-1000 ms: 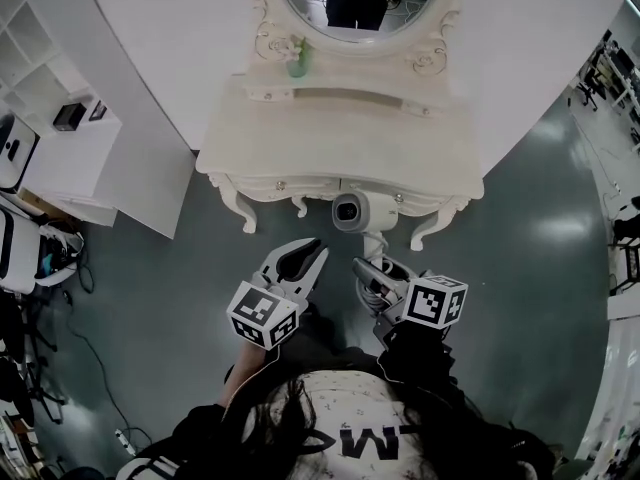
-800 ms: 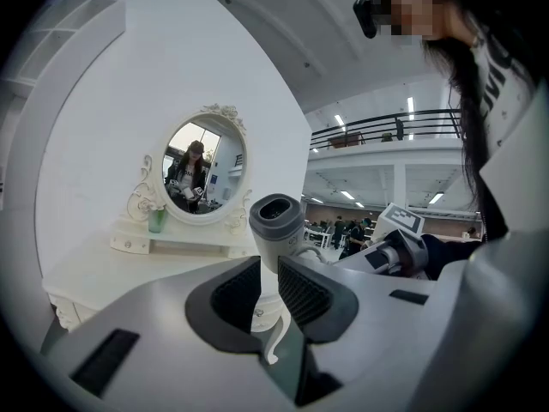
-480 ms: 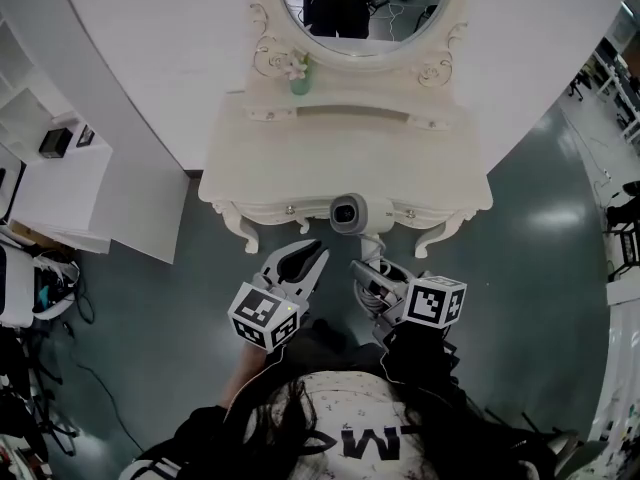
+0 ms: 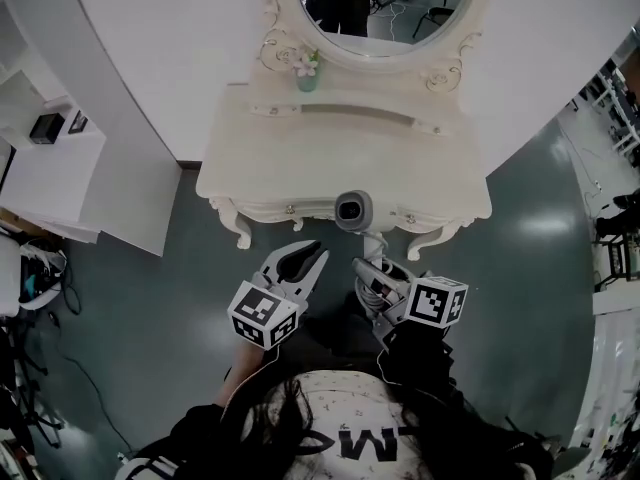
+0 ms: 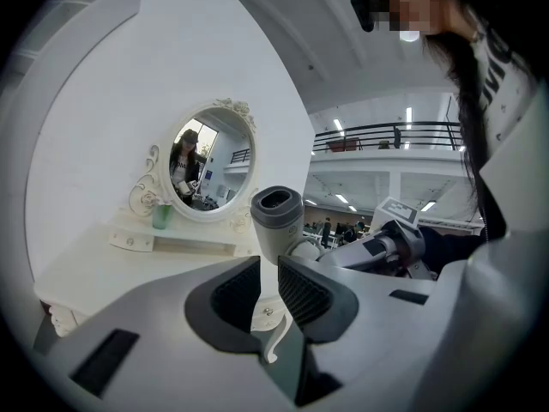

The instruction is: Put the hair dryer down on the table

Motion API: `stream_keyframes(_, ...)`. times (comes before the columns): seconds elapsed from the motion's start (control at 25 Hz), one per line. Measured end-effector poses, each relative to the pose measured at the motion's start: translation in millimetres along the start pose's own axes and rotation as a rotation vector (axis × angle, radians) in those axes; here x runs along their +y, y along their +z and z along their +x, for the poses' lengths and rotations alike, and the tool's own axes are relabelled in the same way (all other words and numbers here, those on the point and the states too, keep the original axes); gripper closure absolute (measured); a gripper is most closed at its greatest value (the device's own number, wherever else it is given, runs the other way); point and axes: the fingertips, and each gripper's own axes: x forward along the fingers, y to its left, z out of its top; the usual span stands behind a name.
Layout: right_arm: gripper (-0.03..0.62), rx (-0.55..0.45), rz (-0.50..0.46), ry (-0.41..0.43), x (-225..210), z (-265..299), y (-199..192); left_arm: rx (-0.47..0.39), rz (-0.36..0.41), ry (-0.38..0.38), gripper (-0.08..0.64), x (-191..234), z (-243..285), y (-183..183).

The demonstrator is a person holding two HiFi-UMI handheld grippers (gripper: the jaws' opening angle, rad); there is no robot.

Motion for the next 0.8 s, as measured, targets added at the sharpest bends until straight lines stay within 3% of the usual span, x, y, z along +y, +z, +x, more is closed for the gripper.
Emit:
stream_keyframes(0.2, 0.357, 0.042, -0.01, 0.029, -5.0, 19.2, 7.9, -0.001, -0.009, 0.052, 0.502, 17.4, 0.6, -1.9)
stream_keyframes(0.8, 0.357, 0.278, -0.063, 0.168, -34.3, 118.4, 71.3, -0.057, -0.054, 0.335, 0.502, 107.9, 38.9, 29.4)
